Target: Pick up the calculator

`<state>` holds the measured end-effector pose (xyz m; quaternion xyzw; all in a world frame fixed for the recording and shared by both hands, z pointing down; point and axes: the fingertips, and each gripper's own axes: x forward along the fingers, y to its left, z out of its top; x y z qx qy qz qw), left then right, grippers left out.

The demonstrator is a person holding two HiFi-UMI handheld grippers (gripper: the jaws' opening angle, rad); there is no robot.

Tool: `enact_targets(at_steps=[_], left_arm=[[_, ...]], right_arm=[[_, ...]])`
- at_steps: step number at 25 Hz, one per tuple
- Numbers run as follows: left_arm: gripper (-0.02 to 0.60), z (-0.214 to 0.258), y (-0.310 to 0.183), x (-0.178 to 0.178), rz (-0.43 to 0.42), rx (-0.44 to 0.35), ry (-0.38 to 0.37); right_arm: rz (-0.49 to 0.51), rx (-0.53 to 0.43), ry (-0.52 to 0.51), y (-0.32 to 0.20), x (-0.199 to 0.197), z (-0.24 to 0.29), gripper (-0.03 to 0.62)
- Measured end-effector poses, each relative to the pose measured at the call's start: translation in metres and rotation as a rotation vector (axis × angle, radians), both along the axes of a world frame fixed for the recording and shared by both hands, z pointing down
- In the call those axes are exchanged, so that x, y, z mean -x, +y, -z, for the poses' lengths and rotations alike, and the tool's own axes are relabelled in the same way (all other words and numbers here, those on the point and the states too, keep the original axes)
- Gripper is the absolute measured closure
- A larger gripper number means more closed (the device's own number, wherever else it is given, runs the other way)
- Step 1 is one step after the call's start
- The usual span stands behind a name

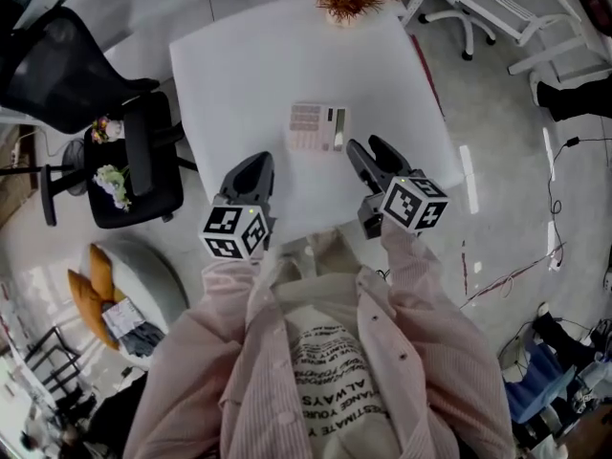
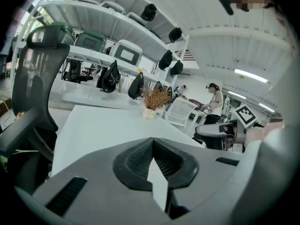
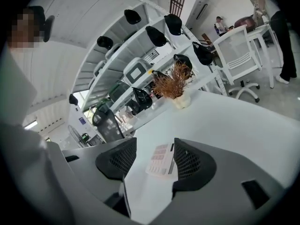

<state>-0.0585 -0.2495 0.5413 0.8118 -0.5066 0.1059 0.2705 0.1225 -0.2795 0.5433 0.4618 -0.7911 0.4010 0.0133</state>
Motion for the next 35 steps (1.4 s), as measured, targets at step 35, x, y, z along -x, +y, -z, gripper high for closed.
enact_targets(at_steps=[35], left_arm=[[0.580,-0.100,-0.055,-0.011,-0.004,0.253,0.001]], right_arm=[[0.217,0.418,-0.044,-0.049,0.054,-0.125,0.391]])
